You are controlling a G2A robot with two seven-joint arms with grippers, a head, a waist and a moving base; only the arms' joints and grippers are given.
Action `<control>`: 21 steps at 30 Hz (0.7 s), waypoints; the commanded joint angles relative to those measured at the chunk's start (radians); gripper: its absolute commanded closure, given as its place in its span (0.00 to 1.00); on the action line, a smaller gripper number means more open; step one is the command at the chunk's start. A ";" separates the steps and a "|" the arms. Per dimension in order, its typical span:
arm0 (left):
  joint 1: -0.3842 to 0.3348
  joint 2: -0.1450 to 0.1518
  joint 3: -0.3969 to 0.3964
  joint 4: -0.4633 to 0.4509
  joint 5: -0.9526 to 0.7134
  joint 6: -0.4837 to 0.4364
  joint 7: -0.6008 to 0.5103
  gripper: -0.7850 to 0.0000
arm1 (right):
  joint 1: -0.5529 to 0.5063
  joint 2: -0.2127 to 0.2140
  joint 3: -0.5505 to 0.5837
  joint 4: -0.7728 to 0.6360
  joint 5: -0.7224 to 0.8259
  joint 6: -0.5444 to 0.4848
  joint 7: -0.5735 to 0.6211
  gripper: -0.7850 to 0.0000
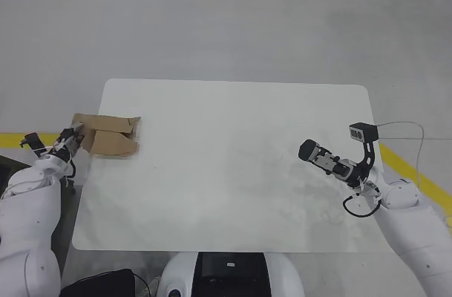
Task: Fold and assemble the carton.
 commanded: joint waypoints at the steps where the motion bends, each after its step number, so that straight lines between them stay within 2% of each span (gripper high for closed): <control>1: -0.004 0.003 -0.003 -0.006 -0.008 -0.003 -0.006 1.00 | 0.000 0.000 0.000 0.000 0.000 0.000 0.000 0.00; 7: -0.022 0.015 -0.026 -0.055 -0.058 -0.022 -0.039 1.00 | 0.000 0.000 0.000 0.000 0.000 0.000 0.000 0.00; 11: -0.037 0.019 -0.023 -0.110 -0.054 -0.031 -0.019 1.00 | 0.000 0.000 0.000 0.000 0.000 0.000 0.000 0.00; 21: -0.110 -0.014 0.065 -0.262 -0.095 -0.021 0.013 1.00 | 0.000 0.000 0.000 0.000 0.000 0.000 0.000 0.00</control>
